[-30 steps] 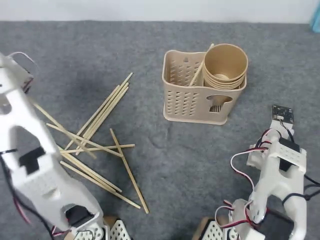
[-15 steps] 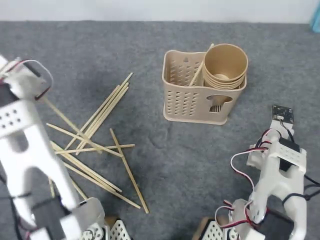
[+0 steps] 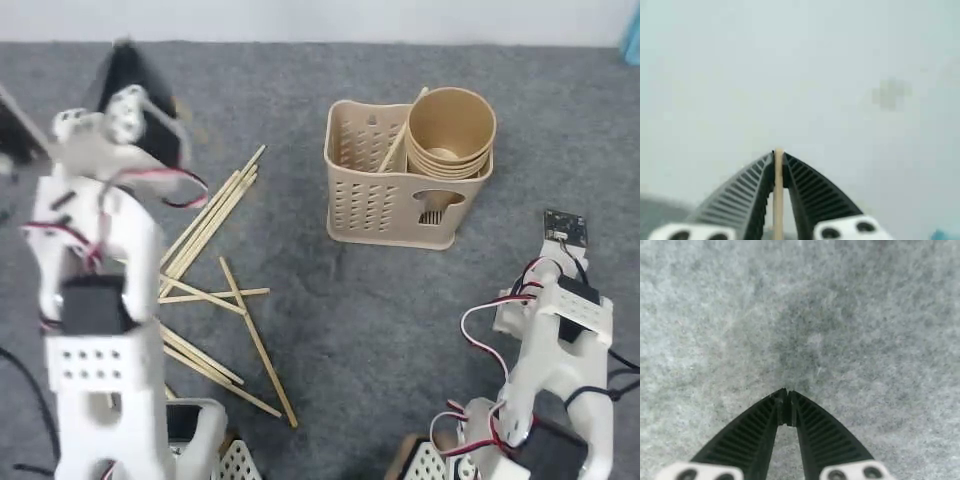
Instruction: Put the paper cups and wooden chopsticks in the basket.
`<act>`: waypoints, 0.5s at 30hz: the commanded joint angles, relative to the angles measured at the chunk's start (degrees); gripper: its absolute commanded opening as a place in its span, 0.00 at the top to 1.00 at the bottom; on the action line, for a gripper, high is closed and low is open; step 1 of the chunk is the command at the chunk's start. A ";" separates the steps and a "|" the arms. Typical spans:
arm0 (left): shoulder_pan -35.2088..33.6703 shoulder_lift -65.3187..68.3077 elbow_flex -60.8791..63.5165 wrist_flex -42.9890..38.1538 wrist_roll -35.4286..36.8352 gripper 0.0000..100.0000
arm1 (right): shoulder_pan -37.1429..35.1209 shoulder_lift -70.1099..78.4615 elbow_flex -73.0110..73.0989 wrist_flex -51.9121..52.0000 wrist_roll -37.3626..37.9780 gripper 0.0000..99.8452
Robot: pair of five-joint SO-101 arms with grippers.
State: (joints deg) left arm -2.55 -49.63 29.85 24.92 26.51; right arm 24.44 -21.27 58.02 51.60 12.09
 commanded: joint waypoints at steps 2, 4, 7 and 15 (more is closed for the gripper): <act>8.09 -3.87 3.74 -21.89 -0.62 0.99 | -0.22 -2.51 -0.26 -0.31 0.79 0.99; 10.46 -3.34 3.47 -27.43 -0.53 0.99 | -0.22 -2.51 -0.26 -0.31 0.79 0.99; 13.01 0.26 -0.57 -27.78 -0.53 0.99 | -0.22 -2.51 -0.26 -0.31 0.88 0.99; 13.19 17.32 -10.24 -27.87 -0.62 0.99 | -0.22 -2.51 -0.26 -0.31 0.88 0.99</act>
State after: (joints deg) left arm 10.20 -36.97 22.99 -1.54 26.51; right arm 24.44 -21.27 58.02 51.60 12.09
